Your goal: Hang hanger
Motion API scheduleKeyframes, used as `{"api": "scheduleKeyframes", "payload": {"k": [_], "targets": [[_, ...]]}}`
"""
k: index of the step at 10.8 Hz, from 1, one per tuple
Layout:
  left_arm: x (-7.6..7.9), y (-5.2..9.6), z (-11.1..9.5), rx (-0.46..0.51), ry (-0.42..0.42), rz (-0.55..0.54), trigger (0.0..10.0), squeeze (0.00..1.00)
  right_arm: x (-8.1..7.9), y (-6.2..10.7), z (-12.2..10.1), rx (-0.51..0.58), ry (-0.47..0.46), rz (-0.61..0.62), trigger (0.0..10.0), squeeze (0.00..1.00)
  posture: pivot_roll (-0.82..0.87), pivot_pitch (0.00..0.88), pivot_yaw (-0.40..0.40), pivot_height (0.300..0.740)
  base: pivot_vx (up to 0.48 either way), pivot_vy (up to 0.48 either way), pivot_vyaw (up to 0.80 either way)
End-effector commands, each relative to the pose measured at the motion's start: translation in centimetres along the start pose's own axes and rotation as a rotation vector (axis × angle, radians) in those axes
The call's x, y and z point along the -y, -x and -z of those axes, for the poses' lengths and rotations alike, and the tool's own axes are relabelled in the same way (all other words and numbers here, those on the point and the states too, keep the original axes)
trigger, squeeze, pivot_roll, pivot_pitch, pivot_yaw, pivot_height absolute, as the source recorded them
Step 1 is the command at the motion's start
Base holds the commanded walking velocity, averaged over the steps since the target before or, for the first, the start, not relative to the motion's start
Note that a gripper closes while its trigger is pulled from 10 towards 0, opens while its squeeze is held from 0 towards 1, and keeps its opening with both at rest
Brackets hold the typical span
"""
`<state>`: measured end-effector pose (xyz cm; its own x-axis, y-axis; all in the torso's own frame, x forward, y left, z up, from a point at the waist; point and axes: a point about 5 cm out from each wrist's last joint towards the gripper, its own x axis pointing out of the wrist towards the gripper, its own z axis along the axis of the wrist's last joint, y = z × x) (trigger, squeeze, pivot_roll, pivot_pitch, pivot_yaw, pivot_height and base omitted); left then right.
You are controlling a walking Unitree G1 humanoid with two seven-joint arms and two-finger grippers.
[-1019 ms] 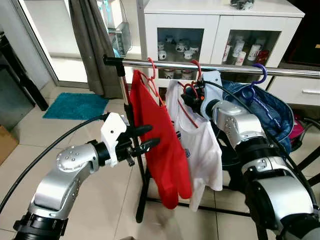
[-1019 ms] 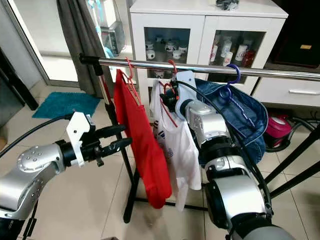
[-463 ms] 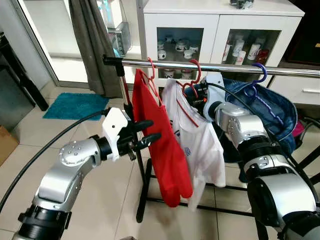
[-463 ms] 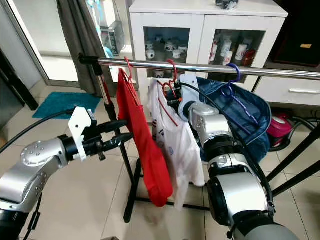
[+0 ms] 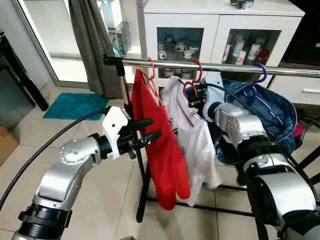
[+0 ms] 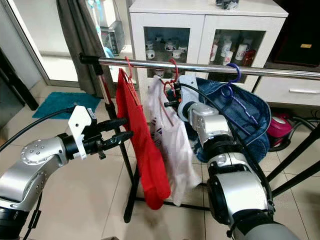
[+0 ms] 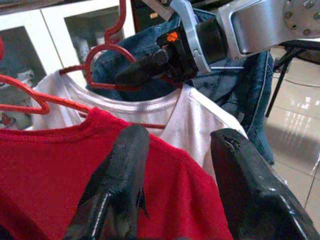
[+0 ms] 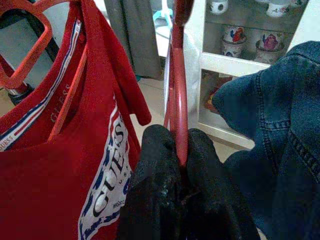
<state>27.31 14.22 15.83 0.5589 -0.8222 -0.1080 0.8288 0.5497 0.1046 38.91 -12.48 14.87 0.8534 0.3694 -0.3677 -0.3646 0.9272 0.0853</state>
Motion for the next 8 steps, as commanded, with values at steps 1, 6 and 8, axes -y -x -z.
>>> {"api": "scheduleKeyframes", "payload": {"k": [1,6,8], "targets": [[0.0,0.1,0.3,-0.015,-0.011,-0.001,10.0,0.0,0.0,0.0,-1.0,0.032,0.009,0.0,0.0,0.0,-0.09,0.0,0.067,0.74,0.0,0.0,0.0],[-0.4,-1.5,1.5,-0.028,0.039,-0.205,10.0,0.0,0.5,1.6,-2.9,0.234,0.125,0.051,0.0,0.0,-0.09,0.0,0.068,0.74,0.0,0.0,0.0],[0.1,-2.3,1.8,-0.021,0.045,-0.232,10.0,0.0,-0.1,2.9,-2.6,0.294,0.162,0.035,0.0,0.0,-0.1,0.0,0.072,0.74,0.0,0.0,0.0]]}}
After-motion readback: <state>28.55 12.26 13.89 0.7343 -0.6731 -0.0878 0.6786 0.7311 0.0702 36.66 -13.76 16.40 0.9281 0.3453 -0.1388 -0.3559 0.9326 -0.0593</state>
